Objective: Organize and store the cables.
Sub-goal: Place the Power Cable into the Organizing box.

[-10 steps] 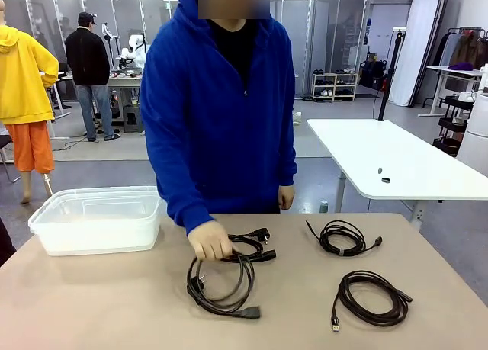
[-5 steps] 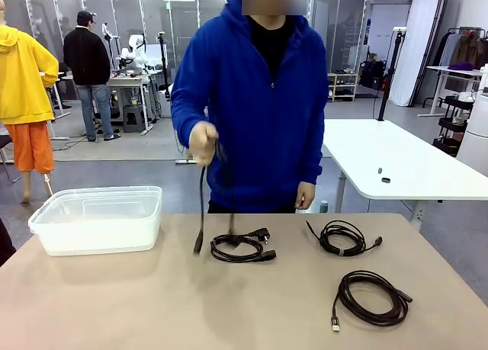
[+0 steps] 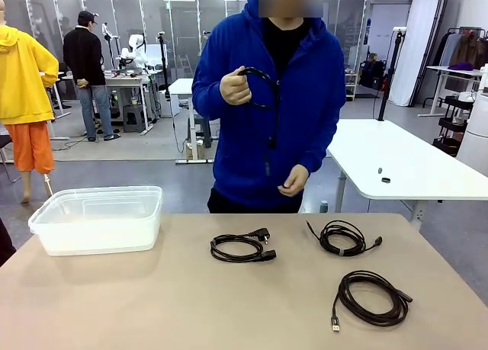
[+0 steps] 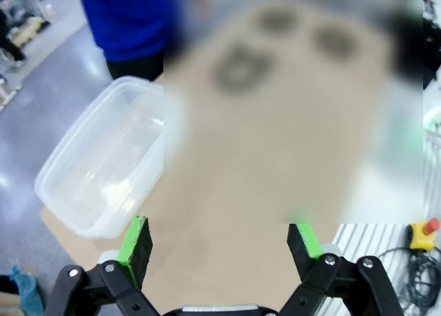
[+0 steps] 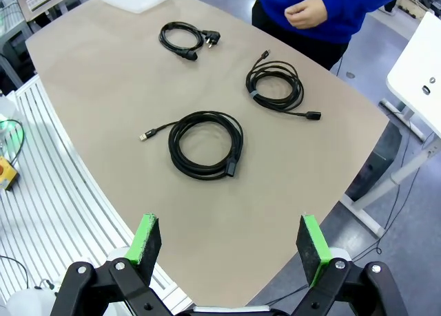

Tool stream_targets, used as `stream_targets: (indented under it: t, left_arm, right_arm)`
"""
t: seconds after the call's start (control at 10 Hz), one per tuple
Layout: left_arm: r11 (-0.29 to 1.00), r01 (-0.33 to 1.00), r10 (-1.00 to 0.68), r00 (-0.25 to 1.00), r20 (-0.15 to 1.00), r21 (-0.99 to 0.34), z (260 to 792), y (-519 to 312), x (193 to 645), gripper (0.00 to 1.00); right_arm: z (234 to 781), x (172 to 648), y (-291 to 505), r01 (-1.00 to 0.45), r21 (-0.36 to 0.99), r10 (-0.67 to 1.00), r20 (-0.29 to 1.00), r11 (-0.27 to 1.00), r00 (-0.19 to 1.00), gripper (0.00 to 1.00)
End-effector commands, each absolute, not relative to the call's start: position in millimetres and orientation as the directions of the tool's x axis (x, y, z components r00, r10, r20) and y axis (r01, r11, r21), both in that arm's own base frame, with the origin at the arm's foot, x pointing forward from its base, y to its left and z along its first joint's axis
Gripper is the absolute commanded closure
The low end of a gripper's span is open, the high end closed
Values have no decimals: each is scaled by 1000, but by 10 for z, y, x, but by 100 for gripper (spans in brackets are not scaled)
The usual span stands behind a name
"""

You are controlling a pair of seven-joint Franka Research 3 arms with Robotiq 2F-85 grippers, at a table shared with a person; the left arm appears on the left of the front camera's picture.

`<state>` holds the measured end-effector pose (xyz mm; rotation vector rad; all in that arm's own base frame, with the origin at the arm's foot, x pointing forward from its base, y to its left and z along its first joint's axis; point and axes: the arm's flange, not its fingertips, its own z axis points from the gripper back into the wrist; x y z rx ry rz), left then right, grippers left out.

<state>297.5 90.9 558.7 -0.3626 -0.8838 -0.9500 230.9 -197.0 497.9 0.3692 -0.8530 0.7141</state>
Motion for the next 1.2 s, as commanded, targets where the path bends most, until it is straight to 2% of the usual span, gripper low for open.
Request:
stream_targets:
  t: [0.0,0.2,0.4,0.6,0.7,0.8,0.9,1.1]
  left_arm:
    - [483,872,-619,274,736,82,5673,228,3256,0]
    - [414,902,-701,230,676,122,5718,-503,3462,0]
    - [467,870,-742,288,606,158,5696,-1132,3598,0]
    - [440,887,-770,292,567,140,5592,-1541,3576,0]
    - [428,896,-771,295,564,116,5566,-1599,3577,0]
    - [322,940,-769,190,610,113,5600,-1546,3541,0]
    - [420,898,-768,276,578,130,5526,-1603,3555,0]
    - [420,898,-768,276,578,130,5526,-1603,3555,0]
  right_arm:
    - [4979,2300,-1988,-712,9,432,789,703,436,0]
    - [4979,2300,-1988,-712,9,432,789,703,436,0]
    - [4979,2300,-1988,-712,9,432,789,703,436,0]
    - [4979,2300,-1988,-712,9,432,789,703,436,0]
    - [4979,2300,-1988,-712,9,432,789,703,436,0]
    - [4979,2300,-1988,-712,9,432,789,703,436,0]
    - [4979,2300,-1988,-712,9,432,789,703,436,0]
    - [4979,2300,-1988,-712,9,432,789,703,436,0]
